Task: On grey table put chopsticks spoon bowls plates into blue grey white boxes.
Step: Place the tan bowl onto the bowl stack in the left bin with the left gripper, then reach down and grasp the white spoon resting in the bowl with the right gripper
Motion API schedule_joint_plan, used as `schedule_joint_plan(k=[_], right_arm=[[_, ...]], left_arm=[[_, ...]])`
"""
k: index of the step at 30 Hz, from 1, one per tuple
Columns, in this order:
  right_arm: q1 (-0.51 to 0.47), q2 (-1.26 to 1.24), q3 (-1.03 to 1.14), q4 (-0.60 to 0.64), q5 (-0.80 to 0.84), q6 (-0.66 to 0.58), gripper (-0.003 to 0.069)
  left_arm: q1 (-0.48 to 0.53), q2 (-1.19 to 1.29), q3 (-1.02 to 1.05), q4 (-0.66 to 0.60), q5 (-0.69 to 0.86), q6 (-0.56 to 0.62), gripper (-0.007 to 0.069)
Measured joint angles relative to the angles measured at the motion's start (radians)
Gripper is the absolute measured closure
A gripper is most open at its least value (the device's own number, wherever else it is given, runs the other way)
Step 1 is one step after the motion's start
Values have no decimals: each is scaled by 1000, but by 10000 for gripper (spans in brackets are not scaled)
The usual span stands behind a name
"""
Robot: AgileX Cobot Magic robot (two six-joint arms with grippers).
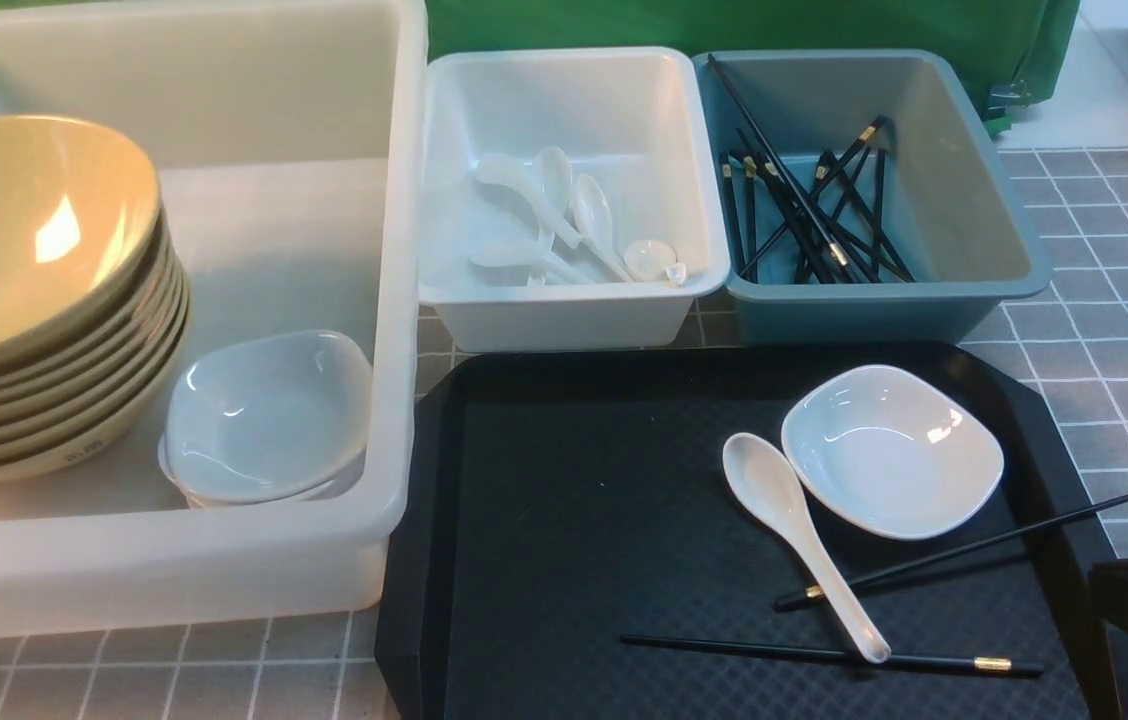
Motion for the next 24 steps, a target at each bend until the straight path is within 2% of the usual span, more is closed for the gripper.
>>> schedule_joint_plan(k=[3,5,9,10,12,13,14,15,16,17,19,21,24], right_arm=[[0,2,0,1,0,0,624],[0,19,0,12,6,0,624],[0,106,-6,51,20,-8,597],[0,120,-8,53,23,-10,591],[2,233,-55,59,49,-16,515],[5,270,-77,61,56,-18,486],[13,319,-95,61,63,-19,446],[17,329,-100,61,64,-20,438],[30,368,-123,61,68,-24,405],[58,437,-153,61,69,-36,341],[105,534,-196,54,68,-51,271],[140,628,-238,29,59,-51,228],[161,752,-308,-23,39,-24,200]], left_arm=[[-35,-98,-12,-48,10,-4,162],[-96,-174,-14,-106,17,47,196],[-328,-363,-14,-188,22,226,338],[-340,-372,-14,-190,24,226,347],[-495,-489,13,-200,33,294,479],[-533,-520,37,-197,42,301,524],[-575,-556,62,-190,53,304,559],[-582,-562,70,-187,56,306,566],[-611,-587,111,-167,79,311,595],[-655,-628,181,-123,127,323,617],[-691,-665,297,-31,199,327,631],[-702,-689,397,50,243,316,635],[-706,-739,597,180,245,235,636]])
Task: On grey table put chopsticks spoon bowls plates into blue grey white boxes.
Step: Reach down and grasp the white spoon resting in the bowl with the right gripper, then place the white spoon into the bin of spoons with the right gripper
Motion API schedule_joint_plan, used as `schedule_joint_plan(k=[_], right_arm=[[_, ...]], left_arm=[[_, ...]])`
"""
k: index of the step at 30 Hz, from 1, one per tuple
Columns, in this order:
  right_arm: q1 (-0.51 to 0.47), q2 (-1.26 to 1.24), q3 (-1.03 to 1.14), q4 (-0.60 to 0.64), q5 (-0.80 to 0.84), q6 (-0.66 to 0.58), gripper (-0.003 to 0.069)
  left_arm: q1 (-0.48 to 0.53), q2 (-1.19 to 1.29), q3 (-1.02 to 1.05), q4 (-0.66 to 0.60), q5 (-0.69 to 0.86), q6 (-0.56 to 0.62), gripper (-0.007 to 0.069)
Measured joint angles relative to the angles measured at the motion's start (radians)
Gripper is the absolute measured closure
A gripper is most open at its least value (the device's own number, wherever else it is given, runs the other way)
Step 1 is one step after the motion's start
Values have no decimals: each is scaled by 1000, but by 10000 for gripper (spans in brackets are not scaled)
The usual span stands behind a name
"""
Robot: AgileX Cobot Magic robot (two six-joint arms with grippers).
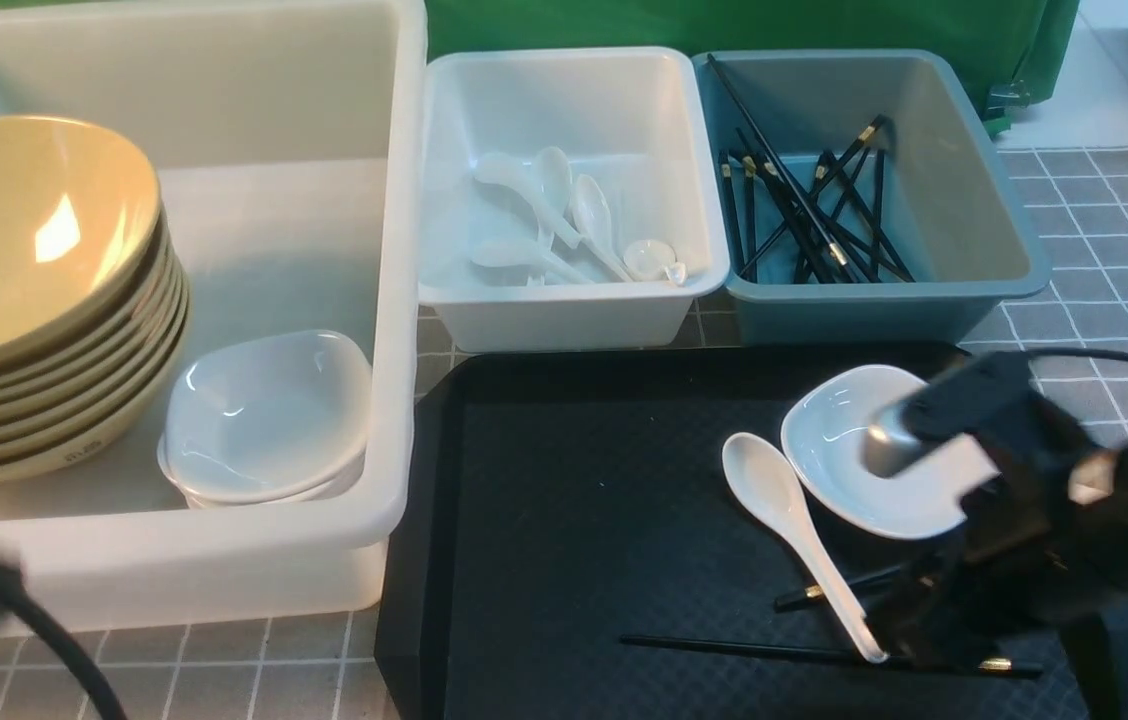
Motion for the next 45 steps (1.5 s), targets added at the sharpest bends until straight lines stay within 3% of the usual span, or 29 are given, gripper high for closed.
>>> schedule_joint_plan(k=[4,8,15,24,27,30,32,35,41,45], right_arm=[[1,93,-51,-16,-13,27,200],[29,192,-91,-13,-16,32,258],[71,210,-125,-6,23,28,568],[71,82,-306,-5,128,-48,575],[72,84,-376,15,-47,-62,575],[80,128,-421,31,-340,-75,575],[80,227,-493,36,-511,-76,559],[79,322,-593,38,-510,-77,521],[79,542,-892,12,-130,-80,238],[79,529,-1002,-105,166,-7,154]], left_arm=[[0,-53,141,41,-78,-86,636],[0,-120,262,41,-218,-146,636],[0,-183,333,41,-468,-159,636],[0,-188,392,40,-646,-187,636],[0,-188,397,39,-660,-189,636],[0,-188,400,37,-661,-191,636],[0,-188,400,37,-661,-192,636],[0,-188,400,37,-661,-192,636],[0,-188,400,33,-660,-193,636],[0,-189,400,18,-645,-193,636]])
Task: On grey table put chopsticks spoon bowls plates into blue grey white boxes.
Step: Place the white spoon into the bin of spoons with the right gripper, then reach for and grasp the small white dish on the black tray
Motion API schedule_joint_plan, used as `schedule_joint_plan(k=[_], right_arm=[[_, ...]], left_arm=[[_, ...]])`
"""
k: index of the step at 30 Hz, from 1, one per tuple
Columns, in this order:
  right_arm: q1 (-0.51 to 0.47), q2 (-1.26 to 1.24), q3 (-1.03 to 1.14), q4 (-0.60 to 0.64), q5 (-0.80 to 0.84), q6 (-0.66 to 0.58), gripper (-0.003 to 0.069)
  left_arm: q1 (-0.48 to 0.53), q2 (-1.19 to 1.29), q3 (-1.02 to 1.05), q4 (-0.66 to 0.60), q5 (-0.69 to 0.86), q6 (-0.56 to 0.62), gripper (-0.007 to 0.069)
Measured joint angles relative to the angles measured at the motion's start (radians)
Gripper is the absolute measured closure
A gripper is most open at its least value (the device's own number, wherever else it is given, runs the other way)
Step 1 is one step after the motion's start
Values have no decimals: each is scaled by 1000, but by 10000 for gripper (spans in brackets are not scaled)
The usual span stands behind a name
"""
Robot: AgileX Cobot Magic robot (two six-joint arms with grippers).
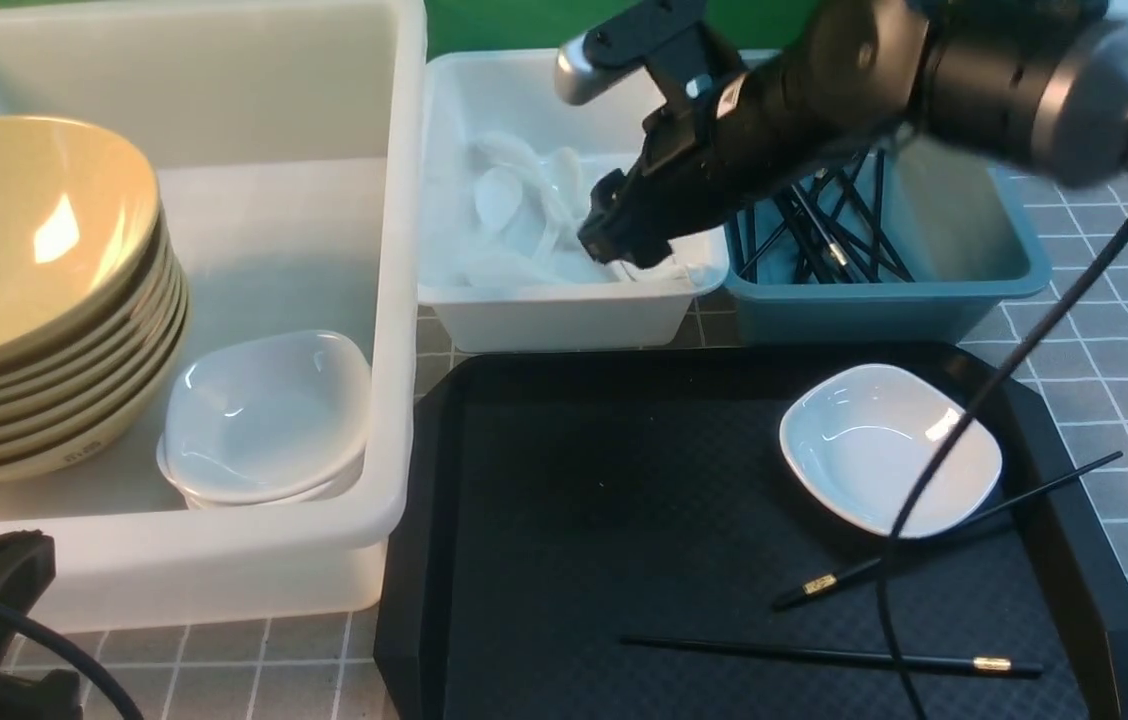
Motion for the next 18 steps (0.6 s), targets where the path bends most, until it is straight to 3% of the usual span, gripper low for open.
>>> schedule_joint_plan(k=[3,7,12,18], right_arm=[[0,-52,-3,-162,160,107,145],[-31,-147,162,-391,214,277,145],[-141,-187,389,-434,158,351,145],[-263,-138,483,-367,33,309,145]], left_arm=[[0,0,0,-15,2,0,636],[0,0,0,-48,3,-1,636],[0,0,0,-69,1,-2,636],[0,0,0,-76,0,-2,636]])
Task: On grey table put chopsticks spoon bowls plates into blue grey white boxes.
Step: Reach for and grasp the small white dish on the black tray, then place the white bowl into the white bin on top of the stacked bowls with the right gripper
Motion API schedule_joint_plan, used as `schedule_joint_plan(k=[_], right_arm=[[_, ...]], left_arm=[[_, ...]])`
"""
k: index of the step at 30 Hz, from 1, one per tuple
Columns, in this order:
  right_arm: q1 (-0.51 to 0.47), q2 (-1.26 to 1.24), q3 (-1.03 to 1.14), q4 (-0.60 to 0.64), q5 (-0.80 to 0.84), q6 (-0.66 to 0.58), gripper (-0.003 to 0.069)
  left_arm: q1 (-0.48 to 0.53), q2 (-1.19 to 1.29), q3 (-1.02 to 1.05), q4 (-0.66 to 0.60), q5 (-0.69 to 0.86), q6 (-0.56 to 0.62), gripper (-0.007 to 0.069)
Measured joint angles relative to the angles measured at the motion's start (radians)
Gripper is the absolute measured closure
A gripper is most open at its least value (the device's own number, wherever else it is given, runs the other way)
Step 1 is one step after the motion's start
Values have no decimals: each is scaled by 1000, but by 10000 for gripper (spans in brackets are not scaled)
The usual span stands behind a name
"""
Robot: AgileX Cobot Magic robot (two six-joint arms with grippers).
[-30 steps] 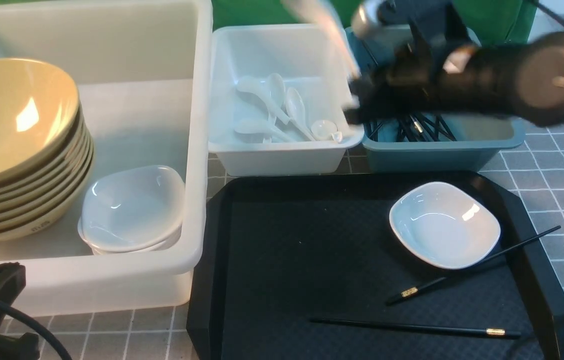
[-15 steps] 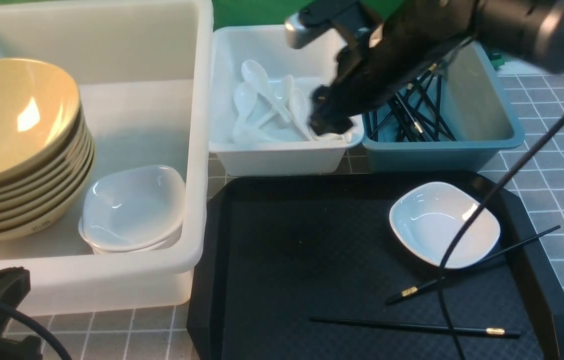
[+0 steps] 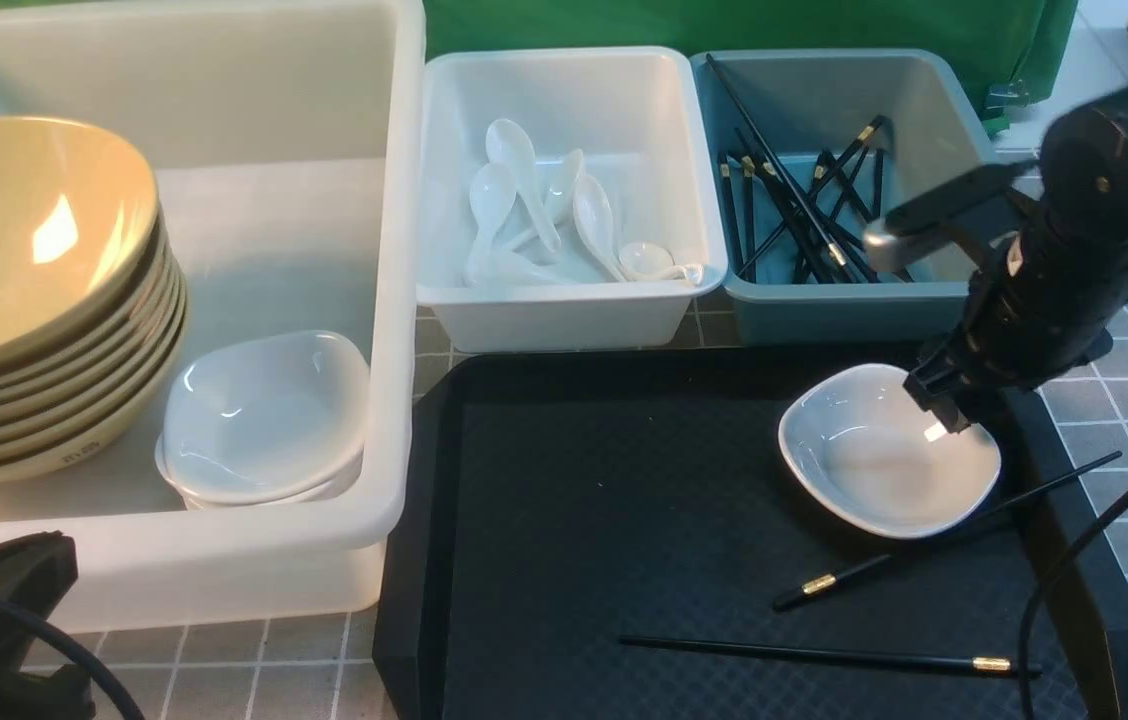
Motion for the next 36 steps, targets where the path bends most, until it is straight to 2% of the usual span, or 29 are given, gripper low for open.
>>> schedule_joint_plan(k=[5,9,13,14,15,16,19,21,24,27,28,30,32,35,36], right_arm=[[-28,63,-1,56,-76,-32,154],[-28,105,-4,159,-63,-97,205],[-34,105,-4,292,-21,-209,370],[-34,103,-4,296,-14,-213,388],[-35,88,-4,333,16,-232,447],[-35,85,-4,337,20,-235,453],[-34,12,-13,365,75,-249,554],[-33,-38,-30,362,102,-259,591],[-20,-119,-76,366,146,-266,593],[45,-175,-162,372,178,-265,593],[100,-190,-221,380,170,-252,593],[141,-191,-265,398,143,-242,593],[221,-182,-318,439,76,-236,593],[389,-105,-382,540,-131,-235,593],[415,-93,-387,549,-154,-235,593]], left_arm=[[0,0,0,-1,0,0,636],[0,0,0,-1,0,0,636],[0,0,0,0,0,0,636],[0,0,0,0,0,0,636],[0,0,0,0,0,0,636],[0,0,0,0,0,0,636],[0,0,0,0,0,0,636],[0,0,0,0,0,0,636],[0,-9,0,0,-1,0,636],[0,-46,0,0,-8,0,636],[0,-67,0,0,-9,1,636],[0,-86,0,0,-9,1,636],[0,-112,0,0,-9,3,636],[0,-147,0,5,-9,11,636],[0,-147,0,5,-9,12,636]])
